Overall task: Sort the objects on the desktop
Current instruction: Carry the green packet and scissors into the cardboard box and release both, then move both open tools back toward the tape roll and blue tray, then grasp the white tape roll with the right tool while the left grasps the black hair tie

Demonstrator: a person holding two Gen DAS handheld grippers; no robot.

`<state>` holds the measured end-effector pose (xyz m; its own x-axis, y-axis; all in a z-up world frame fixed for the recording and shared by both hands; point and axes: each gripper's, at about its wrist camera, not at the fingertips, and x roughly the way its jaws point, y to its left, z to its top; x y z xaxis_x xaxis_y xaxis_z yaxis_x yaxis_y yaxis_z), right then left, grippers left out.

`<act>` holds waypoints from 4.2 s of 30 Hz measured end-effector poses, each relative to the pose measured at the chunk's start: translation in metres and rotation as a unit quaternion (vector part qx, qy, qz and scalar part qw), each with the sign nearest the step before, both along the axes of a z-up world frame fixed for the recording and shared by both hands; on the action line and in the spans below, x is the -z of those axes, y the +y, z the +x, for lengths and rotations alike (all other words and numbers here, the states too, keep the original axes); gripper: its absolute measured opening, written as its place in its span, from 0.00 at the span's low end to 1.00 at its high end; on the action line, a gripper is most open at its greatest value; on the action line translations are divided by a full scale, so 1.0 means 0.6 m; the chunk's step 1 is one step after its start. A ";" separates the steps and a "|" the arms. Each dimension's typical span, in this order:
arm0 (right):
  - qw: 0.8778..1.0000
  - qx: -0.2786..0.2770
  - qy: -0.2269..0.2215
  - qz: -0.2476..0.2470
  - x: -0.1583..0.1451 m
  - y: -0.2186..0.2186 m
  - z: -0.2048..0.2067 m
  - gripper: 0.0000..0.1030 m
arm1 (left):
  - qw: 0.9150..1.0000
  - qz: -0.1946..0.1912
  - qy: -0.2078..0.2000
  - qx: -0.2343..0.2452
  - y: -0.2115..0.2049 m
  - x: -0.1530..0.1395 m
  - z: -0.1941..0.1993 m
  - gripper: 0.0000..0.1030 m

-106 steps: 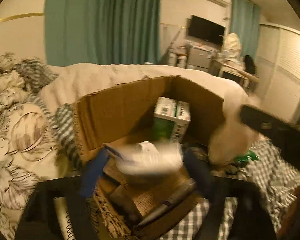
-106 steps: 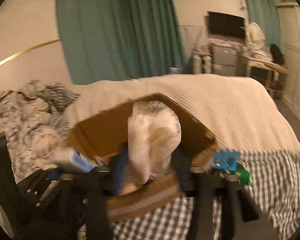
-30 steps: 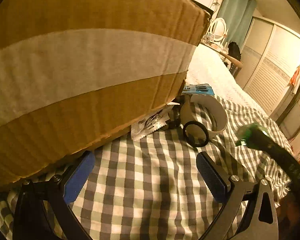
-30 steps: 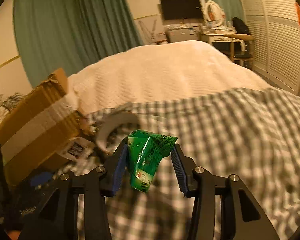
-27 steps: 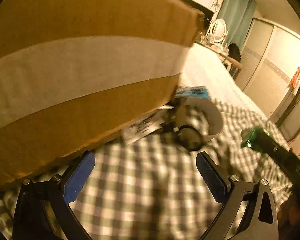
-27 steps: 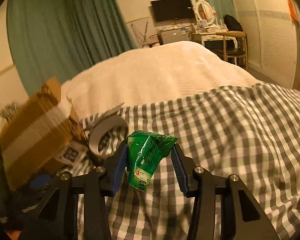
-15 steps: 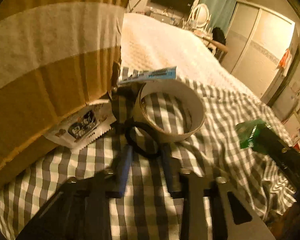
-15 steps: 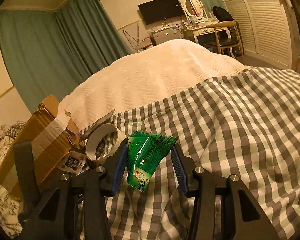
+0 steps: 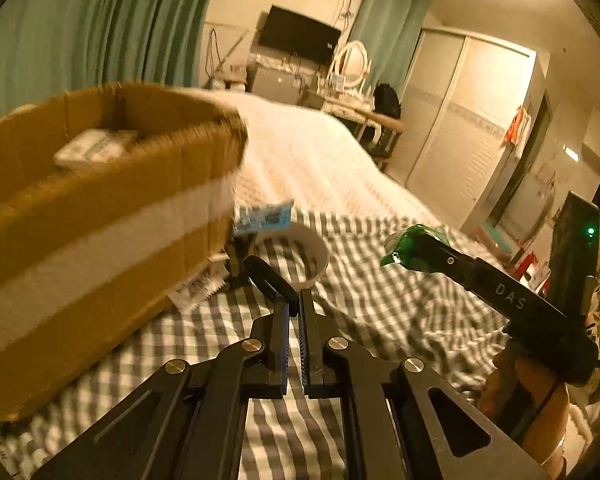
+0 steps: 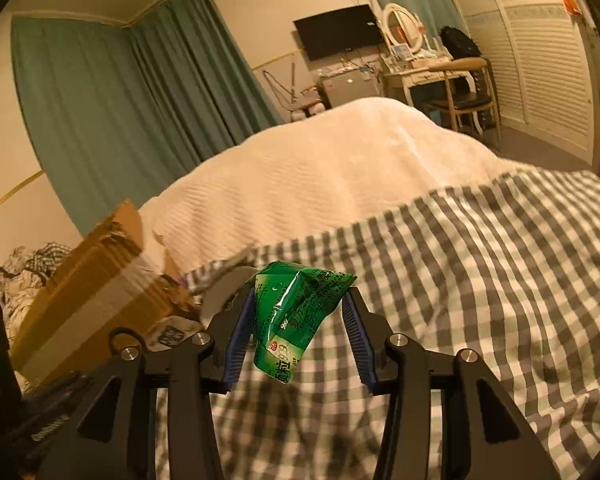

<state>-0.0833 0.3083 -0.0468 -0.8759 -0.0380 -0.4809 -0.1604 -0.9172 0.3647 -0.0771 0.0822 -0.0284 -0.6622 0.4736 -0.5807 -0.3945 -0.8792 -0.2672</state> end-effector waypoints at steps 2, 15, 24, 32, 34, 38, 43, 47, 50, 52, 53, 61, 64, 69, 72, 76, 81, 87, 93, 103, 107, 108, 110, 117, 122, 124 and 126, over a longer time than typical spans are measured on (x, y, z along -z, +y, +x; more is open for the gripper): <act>1.000 -0.017 0.007 0.003 -0.030 -0.018 0.004 0.43 | 1.000 -0.004 0.017 -0.002 -0.008 -0.034 0.012 0.04; 0.966 -0.245 0.044 0.077 -0.234 -0.292 -0.101 0.43 | 0.990 0.000 0.044 -0.136 -0.232 -0.174 -0.094 0.05; 0.981 -0.169 0.031 0.095 -0.202 -0.299 -0.147 0.75 | 0.988 -0.031 0.022 -0.147 -0.244 -0.112 -0.117 0.80; 0.986 -0.094 0.011 0.140 -0.205 -0.203 -0.013 0.78 | 0.993 -0.022 0.065 -0.099 -0.173 -0.170 -0.021 0.97; 0.985 -0.083 -0.006 0.153 -0.198 -0.176 0.017 0.79 | 0.995 -0.024 0.071 -0.063 -0.138 -0.169 0.002 1.00; 0.990 -0.051 -0.022 0.129 -0.162 -0.114 0.075 0.79 | 0.998 -0.021 0.027 0.054 -0.051 -0.109 0.020 1.00; 0.990 -0.022 -0.043 0.131 -0.083 -0.075 0.117 0.79 | 0.996 -0.065 -0.045 0.047 -0.012 0.002 -0.016 1.00; 0.988 -0.028 -0.060 0.137 -0.051 -0.062 0.104 0.79 | 0.995 -0.075 -0.061 -0.025 -0.039 0.064 -0.071 1.00; 0.990 -0.035 -0.059 0.127 -0.038 -0.060 0.089 0.79 | 0.996 -0.065 -0.055 -0.032 -0.050 0.070 -0.094 1.00; 0.988 -0.041 -0.067 0.131 -0.023 -0.063 0.081 0.79 | 0.996 -0.047 -0.060 -0.042 -0.063 0.069 -0.113 1.00; 0.987 -0.044 -0.072 0.136 -0.015 -0.065 0.077 0.79 | 0.996 -0.030 -0.063 -0.049 -0.075 0.070 -0.129 1.00; 0.985 -0.059 -0.087 0.135 0.010 -0.083 0.053 0.79 | 0.994 -0.009 -0.097 -0.044 -0.061 0.110 -0.159 1.00; 0.984 -0.067 -0.077 0.148 0.003 -0.097 0.029 0.79 | 0.994 0.002 -0.101 -0.042 -0.052 0.122 -0.170 1.00; 0.985 -0.088 -0.067 0.133 0.015 -0.103 -0.033 0.79 | 0.994 -0.047 -0.091 -0.046 -0.032 0.142 -0.178 1.00; 0.984 -0.103 -0.079 0.125 0.036 -0.110 -0.081 0.90 | 0.994 -0.047 -0.086 -0.038 -0.026 0.146 -0.178 0.98; 0.979 -0.109 -0.098 0.143 0.061 -0.117 -0.122 0.95 | 0.994 -0.081 -0.073 -0.033 -0.018 0.147 -0.182 0.58; 0.976 -0.111 -0.115 0.149 0.081 -0.121 -0.161 0.96 | 0.994 -0.081 -0.071 -0.004 -0.016 0.151 -0.179 0.30; 0.968 -0.107 -0.143 0.174 0.096 -0.140 -0.206 0.97 | 0.995 -0.074 -0.069 0.003 -0.031 0.146 -0.176 0.10; 0.977 -0.095 -0.136 0.131 0.089 -0.116 -0.174 0.80 | 0.997 -0.062 -0.049 0.002 -0.039 0.134 -0.169 0.02; 0.982 -0.066 -0.137 0.113 0.059 -0.092 -0.045 0.80 | 0.995 -0.094 -0.017 0.026 -0.010 0.105 -0.146 0.04; 0.985 -0.060 -0.126 0.105 0.049 -0.096 -0.015 0.81 | 0.992 -0.126 -0.022 0.017 0.002 0.118 -0.149 0.73; 0.986 -0.059 -0.124 0.098 0.049 -0.093 -0.016 0.81 | 0.991 -0.130 -0.013 0.013 0.006 0.120 -0.145 0.80; 0.989 -0.054 -0.118 0.076 0.051 -0.088 -0.015 0.81 | 0.991 -0.131 -0.008 0.020 0.015 0.120 -0.145 0.81; 0.993 -0.048 -0.106 0.030 0.069 -0.077 -0.020 0.81 | 0.987 -0.117 -0.049 0.096 0.061 0.152 -0.145 0.28; 0.993 -0.042 -0.103 0.033 0.067 -0.072 -0.020 0.81 | 0.989 -0.074 -0.060 0.112 0.053 0.148 -0.151 0.04; 0.993 -0.042 -0.102 0.038 0.062 -0.073 -0.016 0.81 | 0.990 -0.061 -0.057 0.114 0.056 0.140 -0.148 0.04; 0.993 -0.043 -0.098 0.044 0.052 -0.076 -0.010 0.81 | 0.991 -0.047 -0.043 0.117 0.048 0.119 -0.137 0.03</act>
<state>-0.0895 0.2627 -0.0782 -0.7600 -0.0587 -0.6472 -0.1406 -0.9575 0.2520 -0.1593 0.1109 -0.0995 -0.4864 0.5494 -0.6794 -0.5706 -0.7886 -0.2293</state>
